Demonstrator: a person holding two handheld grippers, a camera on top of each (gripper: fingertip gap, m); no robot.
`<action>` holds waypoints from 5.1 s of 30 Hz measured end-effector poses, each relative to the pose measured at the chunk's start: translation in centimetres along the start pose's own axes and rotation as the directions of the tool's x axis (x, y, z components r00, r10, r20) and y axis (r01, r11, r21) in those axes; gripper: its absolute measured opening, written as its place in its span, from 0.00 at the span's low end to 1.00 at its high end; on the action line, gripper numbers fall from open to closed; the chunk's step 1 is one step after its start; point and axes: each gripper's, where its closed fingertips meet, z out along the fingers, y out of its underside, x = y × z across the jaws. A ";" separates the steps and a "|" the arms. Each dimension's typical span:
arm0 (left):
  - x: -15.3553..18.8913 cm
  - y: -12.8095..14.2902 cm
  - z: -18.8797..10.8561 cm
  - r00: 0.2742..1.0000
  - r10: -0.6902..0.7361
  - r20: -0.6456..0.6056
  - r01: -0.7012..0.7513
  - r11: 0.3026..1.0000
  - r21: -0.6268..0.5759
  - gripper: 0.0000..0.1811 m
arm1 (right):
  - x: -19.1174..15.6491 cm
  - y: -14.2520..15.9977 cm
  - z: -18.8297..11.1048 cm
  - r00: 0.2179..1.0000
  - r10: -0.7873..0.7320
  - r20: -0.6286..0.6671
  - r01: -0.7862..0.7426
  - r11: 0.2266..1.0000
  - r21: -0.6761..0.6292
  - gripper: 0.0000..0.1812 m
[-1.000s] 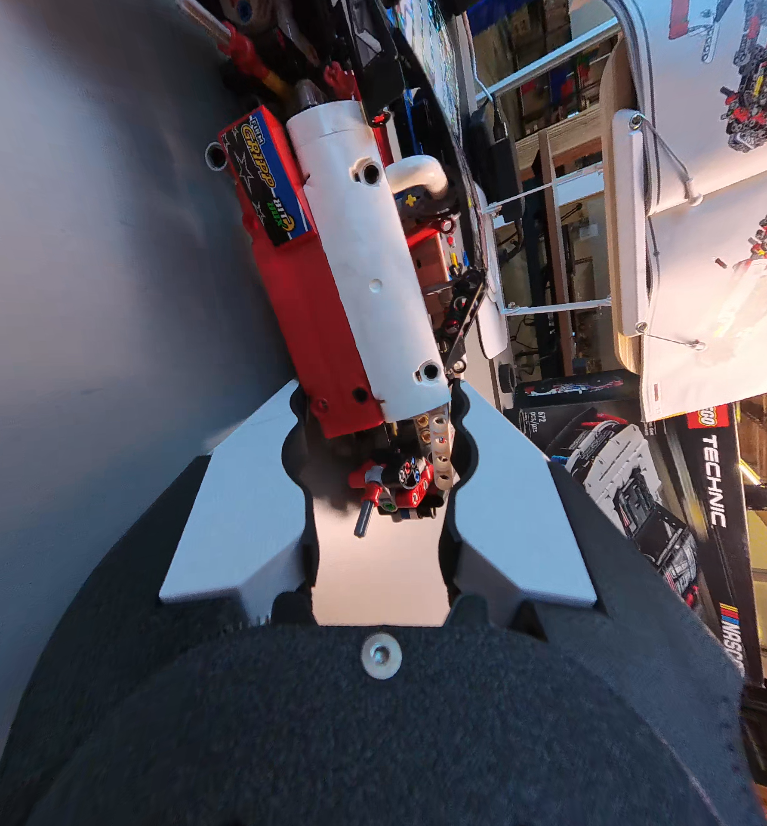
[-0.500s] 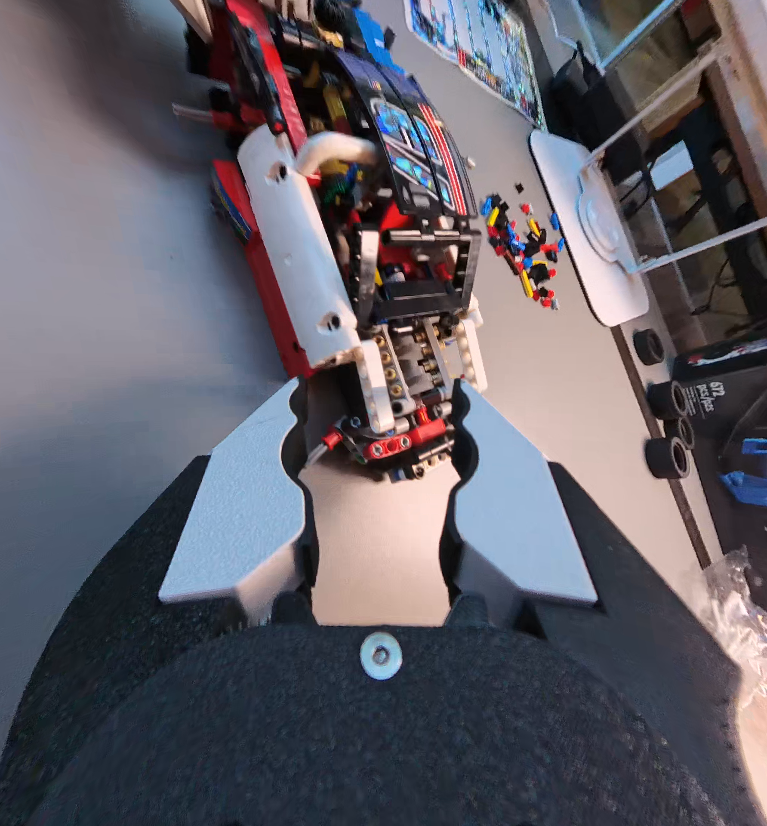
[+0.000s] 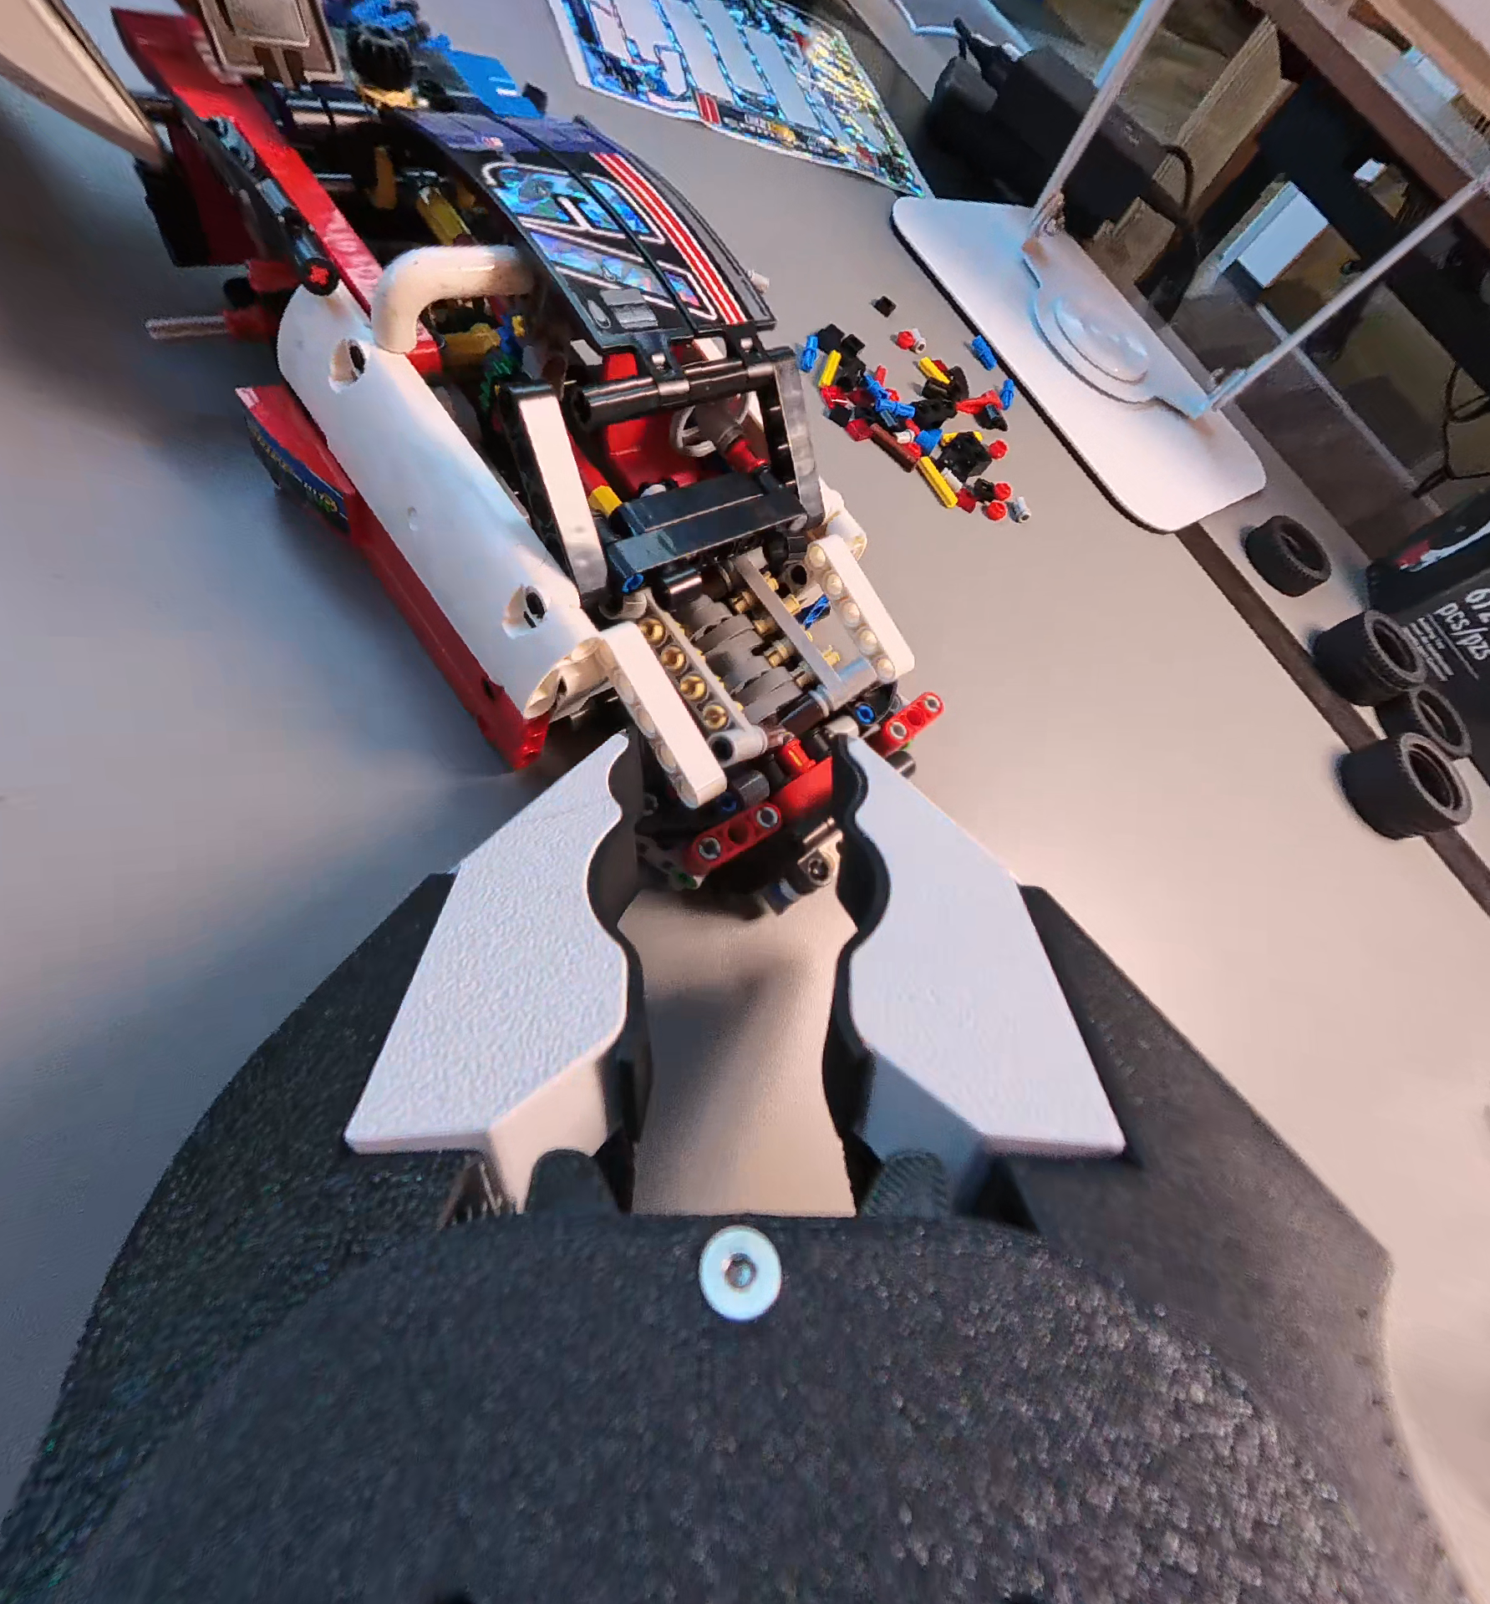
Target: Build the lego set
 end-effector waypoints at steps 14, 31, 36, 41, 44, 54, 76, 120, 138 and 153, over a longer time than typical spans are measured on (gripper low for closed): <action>-6.6 -4.7 -6.4 0.953 -0.240 0.183 0.158 0.913 0.377 0.26 | 4.1 -4.9 -3.8 0.919 0.390 0.057 -0.377 0.830 0.410 0.26; -19.3 -14.4 -4.5 0.802 -0.382 0.458 0.121 0.856 0.502 0.01 | 16.0 -21.7 -3.8 0.941 0.294 -0.170 -0.115 0.747 0.655 0.17; -22.3 -14.7 -3.1 0.766 -0.431 0.476 0.144 0.838 0.527 0.00 | 19.3 -20.2 -0.9 0.899 0.378 -0.222 -0.160 0.755 0.636 0.10; -22.9 -10.7 -1.7 0.761 -0.440 0.477 0.189 0.854 0.485 0.00 | 21.6 -14.3 2.5 0.863 0.443 -0.242 -0.246 0.788 0.565 0.01; -23.2 -10.3 -1.4 0.764 -0.442 0.470 0.198 0.854 0.482 0.01 | 23.0 -13.0 3.5 0.840 0.520 -0.159 -0.351 0.742 0.571 0.10; -22.8 -10.0 -0.8 0.788 -0.405 0.463 0.173 0.869 0.464 0.03 | 33.5 -11.6 12.9 0.522 0.776 0.353 -0.772 0.254 0.582 0.46; -21.6 -10.9 0.2 0.823 -0.378 0.425 0.162 0.872 0.463 0.03 | 32.1 -9.8 11.3 0.487 0.824 0.291 -0.798 0.283 0.532 0.17; -22.2 -10.4 -0.1 0.738 -0.444 0.508 0.214 0.868 0.448 0.03 | 34.0 -16.1 8.2 0.751 0.460 -0.474 -0.264 0.867 0.423 0.15; -21.8 -8.3 1.2 0.751 -0.426 0.505 0.239 0.888 0.394 0.03 | 23.4 -14.3 11.3 0.968 0.212 -0.133 -0.163 0.937 0.310 0.09; -20.5 -7.0 3.1 0.787 -0.415 0.457 0.274 0.898 0.345 0.03 | 6.3 -3.9 16.1 0.826 -0.153 0.543 0.250 0.962 -0.109 0.06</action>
